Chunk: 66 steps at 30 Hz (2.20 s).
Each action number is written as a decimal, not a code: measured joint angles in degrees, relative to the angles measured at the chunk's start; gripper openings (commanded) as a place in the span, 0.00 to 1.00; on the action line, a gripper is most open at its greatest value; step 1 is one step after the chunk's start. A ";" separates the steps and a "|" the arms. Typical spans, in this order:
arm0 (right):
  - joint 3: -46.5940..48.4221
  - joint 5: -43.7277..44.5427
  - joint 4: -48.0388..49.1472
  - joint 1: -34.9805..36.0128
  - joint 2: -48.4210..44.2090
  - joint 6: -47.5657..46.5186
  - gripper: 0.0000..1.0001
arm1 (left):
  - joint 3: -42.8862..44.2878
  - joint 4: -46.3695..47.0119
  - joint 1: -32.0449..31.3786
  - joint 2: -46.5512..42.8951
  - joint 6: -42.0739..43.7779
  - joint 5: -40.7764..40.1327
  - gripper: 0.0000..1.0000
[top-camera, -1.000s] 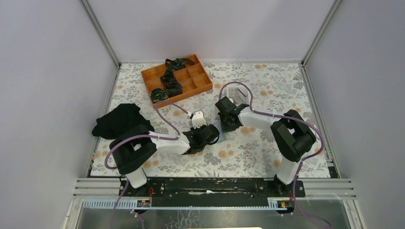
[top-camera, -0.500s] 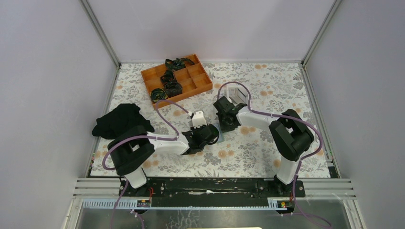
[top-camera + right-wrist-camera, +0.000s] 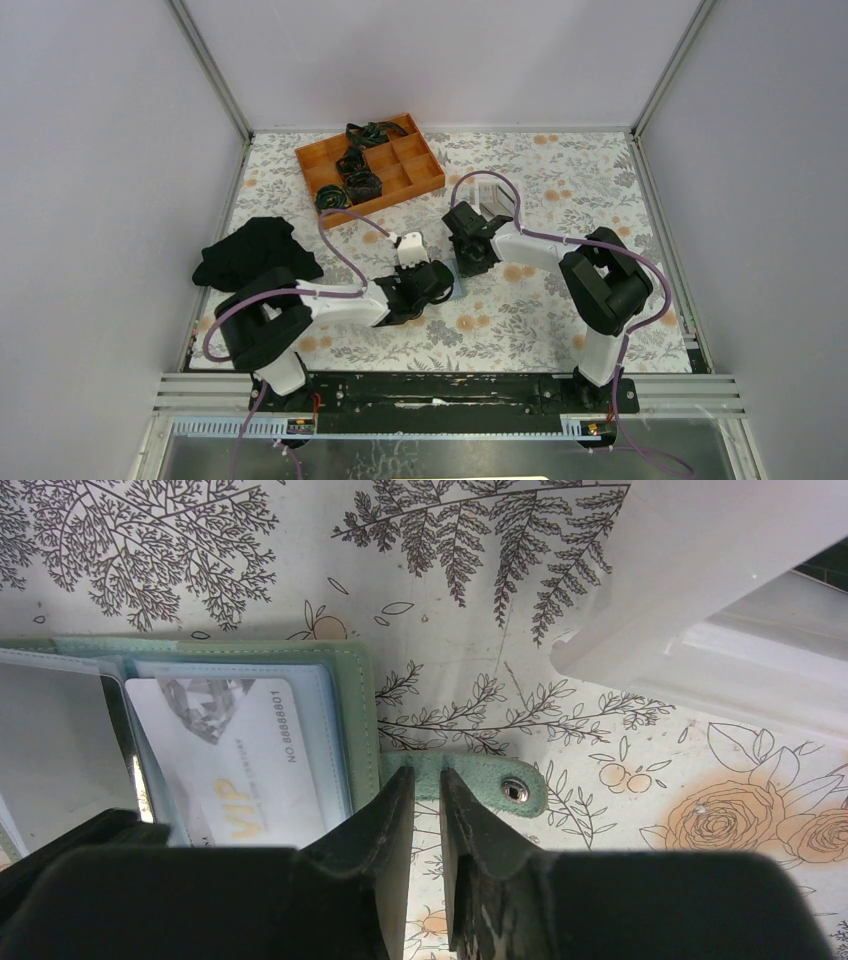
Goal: Put the credit cards into the card holder
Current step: Insert the credit card into the card holder.
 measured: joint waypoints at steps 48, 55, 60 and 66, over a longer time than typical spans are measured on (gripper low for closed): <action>1.84 -0.66 -1.81 0.02 1.27 -0.44 0.29 | -0.76 6.29 3.08 2.62 2.78 3.82 0.36; 1.84 -0.76 -1.77 0.02 1.27 -0.61 0.28 | 0.61 6.36 3.48 4.02 3.26 4.24 0.32; 1.84 -0.79 -1.77 0.02 1.27 -0.85 0.26 | 0.63 6.29 3.58 4.02 3.56 4.44 0.25; 1.84 -0.79 -1.79 0.02 1.27 -0.90 0.26 | 0.63 6.27 3.80 4.02 3.61 4.46 0.21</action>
